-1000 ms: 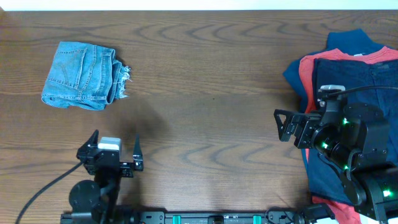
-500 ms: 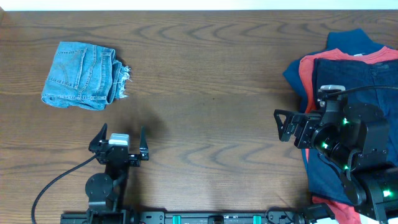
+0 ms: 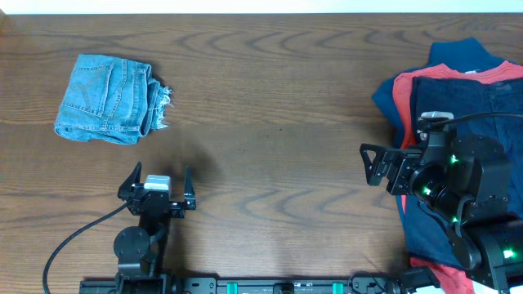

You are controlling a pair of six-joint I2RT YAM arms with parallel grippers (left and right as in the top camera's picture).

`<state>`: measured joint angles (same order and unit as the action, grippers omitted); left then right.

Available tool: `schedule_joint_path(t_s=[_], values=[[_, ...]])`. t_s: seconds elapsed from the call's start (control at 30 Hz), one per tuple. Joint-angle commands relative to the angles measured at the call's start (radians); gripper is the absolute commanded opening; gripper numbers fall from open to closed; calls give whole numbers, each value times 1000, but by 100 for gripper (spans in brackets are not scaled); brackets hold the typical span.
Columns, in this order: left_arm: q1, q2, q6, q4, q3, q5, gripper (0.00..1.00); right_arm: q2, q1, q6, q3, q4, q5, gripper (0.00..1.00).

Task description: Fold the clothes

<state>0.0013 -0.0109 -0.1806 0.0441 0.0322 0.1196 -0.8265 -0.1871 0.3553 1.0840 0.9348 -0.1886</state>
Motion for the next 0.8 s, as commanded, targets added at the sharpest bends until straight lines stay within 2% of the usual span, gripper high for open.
schedule_joint_path(t_s=[0.0, 0.43, 0.6, 0.77], values=[[-5, 6, 1, 13, -28, -5, 98, 3, 2, -5, 12, 2, 5, 99], [-5, 6, 1, 14, -28, -5, 98, 3, 2, -7, 12, 5, 10, 99], [-5, 6, 1, 13, -28, -5, 98, 29, 10, -109, -4, -75, 237, 99], [-5, 6, 1, 14, -28, -5, 98, 139, 63, -133, -81, -181, 316, 99]])
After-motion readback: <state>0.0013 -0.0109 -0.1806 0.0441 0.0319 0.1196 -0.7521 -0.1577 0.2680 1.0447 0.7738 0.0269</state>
